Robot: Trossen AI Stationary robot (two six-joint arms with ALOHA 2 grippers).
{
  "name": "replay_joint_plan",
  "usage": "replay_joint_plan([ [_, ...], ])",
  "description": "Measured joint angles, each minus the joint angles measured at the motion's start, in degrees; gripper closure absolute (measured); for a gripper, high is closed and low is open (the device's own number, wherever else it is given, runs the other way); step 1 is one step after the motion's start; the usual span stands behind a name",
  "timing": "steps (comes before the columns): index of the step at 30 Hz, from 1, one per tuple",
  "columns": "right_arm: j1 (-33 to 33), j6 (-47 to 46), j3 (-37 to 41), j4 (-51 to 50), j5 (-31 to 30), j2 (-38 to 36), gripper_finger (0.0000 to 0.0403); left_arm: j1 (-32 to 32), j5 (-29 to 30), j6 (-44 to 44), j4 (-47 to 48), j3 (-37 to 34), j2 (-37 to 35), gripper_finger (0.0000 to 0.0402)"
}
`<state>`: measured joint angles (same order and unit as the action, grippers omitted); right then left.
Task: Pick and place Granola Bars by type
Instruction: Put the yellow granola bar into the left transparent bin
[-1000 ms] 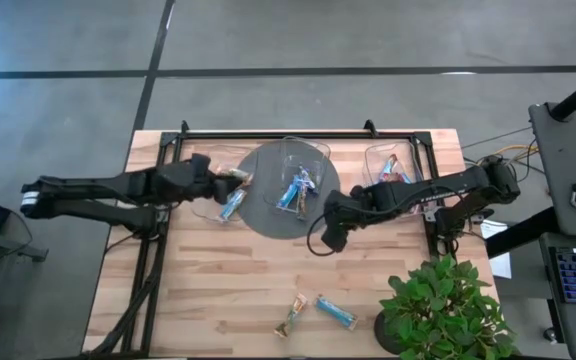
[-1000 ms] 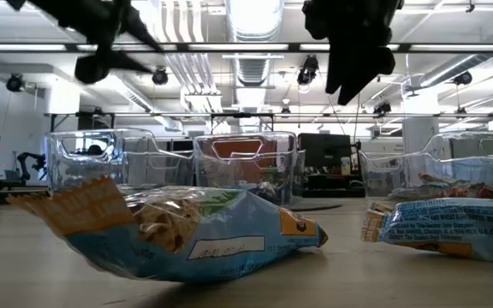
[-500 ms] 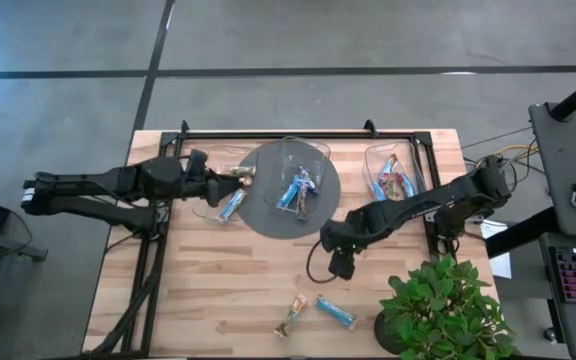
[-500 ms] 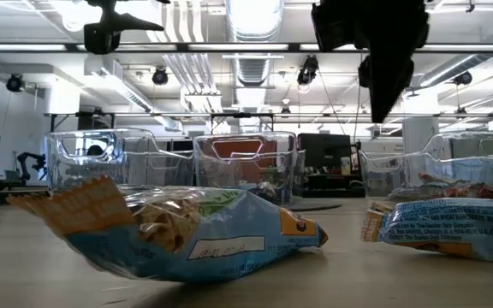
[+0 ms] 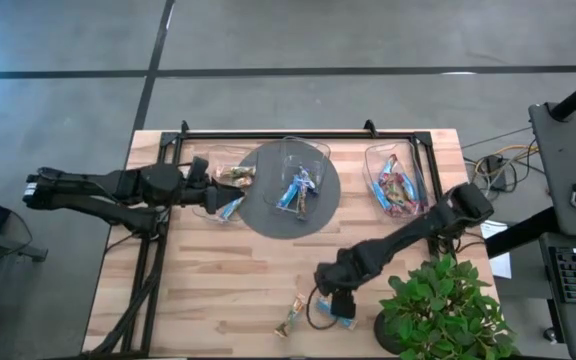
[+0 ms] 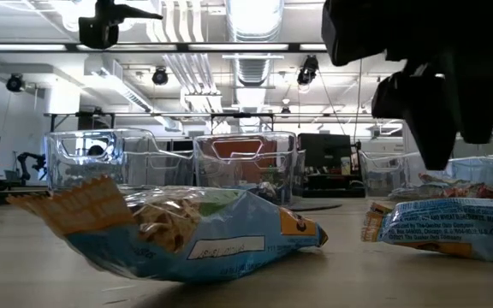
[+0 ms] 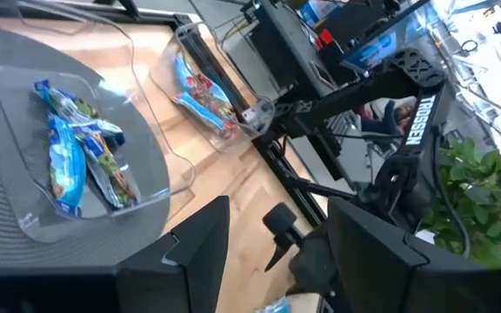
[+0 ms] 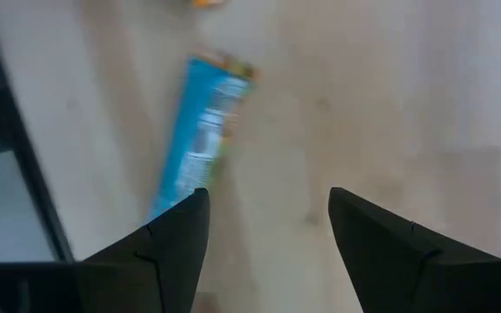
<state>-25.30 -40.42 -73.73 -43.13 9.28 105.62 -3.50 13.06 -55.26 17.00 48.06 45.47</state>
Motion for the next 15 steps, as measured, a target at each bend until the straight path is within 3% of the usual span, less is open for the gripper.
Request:
replay_joint_plan([
  [15, -2.34, -12.81, -0.55, 9.06, -1.95, 4.66, 0.0177, -3.77, 0.03, 2.53, 2.85, -0.71, 3.03, 0.0225],
])
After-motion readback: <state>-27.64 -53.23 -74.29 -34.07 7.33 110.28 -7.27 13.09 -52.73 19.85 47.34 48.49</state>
